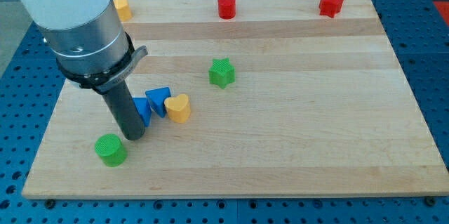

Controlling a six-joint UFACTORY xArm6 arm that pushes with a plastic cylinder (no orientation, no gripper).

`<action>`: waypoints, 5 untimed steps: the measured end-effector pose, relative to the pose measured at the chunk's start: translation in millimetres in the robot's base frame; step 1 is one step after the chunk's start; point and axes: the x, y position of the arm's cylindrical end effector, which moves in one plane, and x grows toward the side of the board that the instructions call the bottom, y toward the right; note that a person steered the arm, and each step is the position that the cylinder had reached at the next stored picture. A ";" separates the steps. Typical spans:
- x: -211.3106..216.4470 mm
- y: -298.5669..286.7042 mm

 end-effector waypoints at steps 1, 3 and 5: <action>-1.6 1.7; -29.6 2.0; -64.3 3.7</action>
